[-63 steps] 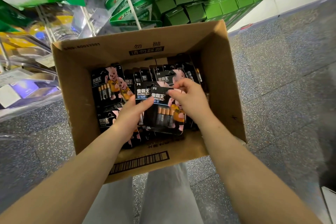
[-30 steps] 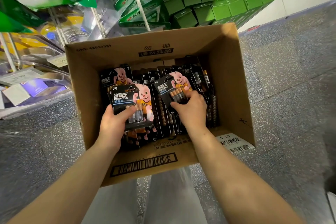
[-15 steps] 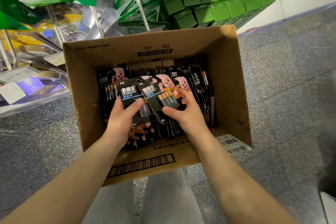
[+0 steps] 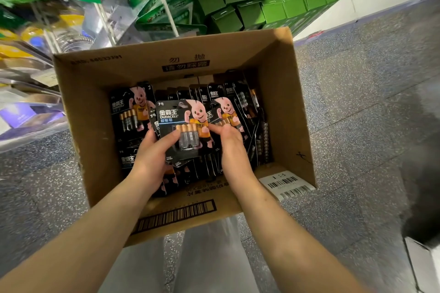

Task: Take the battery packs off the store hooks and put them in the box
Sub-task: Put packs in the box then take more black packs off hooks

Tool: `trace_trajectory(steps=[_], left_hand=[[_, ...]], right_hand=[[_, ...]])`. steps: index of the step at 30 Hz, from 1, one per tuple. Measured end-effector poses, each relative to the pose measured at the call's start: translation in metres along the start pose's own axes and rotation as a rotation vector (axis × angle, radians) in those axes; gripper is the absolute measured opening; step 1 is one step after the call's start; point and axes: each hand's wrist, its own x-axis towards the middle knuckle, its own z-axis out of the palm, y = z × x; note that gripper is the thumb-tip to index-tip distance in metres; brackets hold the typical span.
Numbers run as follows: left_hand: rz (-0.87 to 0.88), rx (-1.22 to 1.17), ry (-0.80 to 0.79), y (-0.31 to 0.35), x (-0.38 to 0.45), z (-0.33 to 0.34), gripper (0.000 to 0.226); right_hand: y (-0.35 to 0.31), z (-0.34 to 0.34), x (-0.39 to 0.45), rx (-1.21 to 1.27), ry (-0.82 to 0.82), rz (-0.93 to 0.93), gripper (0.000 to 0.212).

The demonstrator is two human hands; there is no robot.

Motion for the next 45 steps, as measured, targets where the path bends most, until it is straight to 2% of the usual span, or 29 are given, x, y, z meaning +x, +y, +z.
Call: trace_trajectory(steps=[4, 9, 10, 11, 13, 14, 15, 17, 18, 20, 23, 26, 28, 29, 30, 32, 33, 35, 37, 40, 45], left_hand=[[0.006, 0.051, -0.062, -0.002, -0.001, 0.005, 0.033], [0.058, 0.111, -0.070, 0.003, 0.000, 0.010, 0.040], [0.064, 0.123, -0.066, 0.003, -0.001, 0.011, 0.040], [0.069, 0.132, -0.059, 0.002, -0.001, 0.011, 0.039], [0.070, 0.134, -0.050, 0.001, -0.002, 0.011, 0.037], [0.067, 0.128, -0.040, 0.000, -0.002, 0.010, 0.036], [0.061, 0.119, -0.029, 0.000, -0.003, 0.010, 0.036], [0.045, 0.103, -0.008, 0.000, -0.004, 0.007, 0.037], [0.043, 0.094, 0.005, 0.001, -0.005, 0.005, 0.036], [0.052, 0.072, 0.025, 0.003, -0.006, 0.001, 0.037], [0.092, 0.043, 0.036, 0.010, -0.009, -0.007, 0.037], [0.142, 0.051, 0.035, 0.014, -0.010, -0.014, 0.036], [0.152, 0.065, 0.028, 0.017, -0.011, -0.016, 0.034], [0.150, 0.068, 0.025, 0.017, -0.011, -0.016, 0.033], [0.148, 0.069, 0.028, 0.016, -0.011, -0.016, 0.033], [0.147, 0.071, 0.039, 0.015, -0.011, -0.016, 0.036], [0.147, 0.070, 0.043, 0.014, -0.011, -0.016, 0.038], [0.142, 0.067, 0.045, 0.012, -0.011, -0.017, 0.039], [0.137, 0.078, 0.036, 0.010, -0.012, -0.018, 0.042], [0.139, 0.088, 0.051, 0.012, -0.012, -0.021, 0.049], [0.149, 0.111, 0.072, 0.016, -0.009, -0.025, 0.044]], right_hand=[[0.006, 0.003, 0.003, 0.086, -0.017, 0.046, 0.052], [0.001, -0.005, -0.009, 0.026, -0.061, 0.030, 0.053], [-0.002, -0.010, -0.011, 0.016, -0.021, 0.012, 0.050], [-0.003, -0.015, -0.011, 0.021, 0.092, -0.018, 0.044], [0.006, -0.028, -0.003, 0.088, 0.432, -0.030, 0.035], [0.009, -0.033, 0.003, 0.127, 0.522, 0.016, 0.041], [0.011, -0.034, 0.007, 0.161, 0.532, 0.104, 0.052], [0.016, -0.027, 0.014, 0.192, 0.392, 0.272, 0.066], [0.016, -0.020, 0.012, 0.157, 0.309, 0.289, 0.068], [0.011, -0.008, 0.002, 0.026, 0.188, 0.205, 0.068], [0.001, 0.000, -0.009, -0.097, 0.084, 0.109, 0.056], [0.002, -0.008, -0.004, -0.111, 0.171, 0.071, 0.040], [0.010, -0.014, 0.010, -0.042, 0.385, 0.121, 0.019], [0.015, -0.017, 0.018, 0.015, 0.492, 0.183, 0.027], [0.021, -0.018, 0.027, 0.074, 0.551, 0.281, 0.047], [0.027, -0.017, 0.040, 0.125, 0.552, 0.501, 0.077], [0.028, -0.015, 0.043, 0.155, 0.528, 0.548, 0.083], [0.027, -0.013, 0.046, 0.301, 0.511, 0.502, 0.076], [0.024, -0.013, 0.043, 0.390, 0.535, 0.367, 0.056], [0.020, -0.017, 0.036, 0.412, 0.495, 0.193, 0.035], [0.009, -0.027, 0.024, 0.373, 0.353, 0.030, 0.019]])
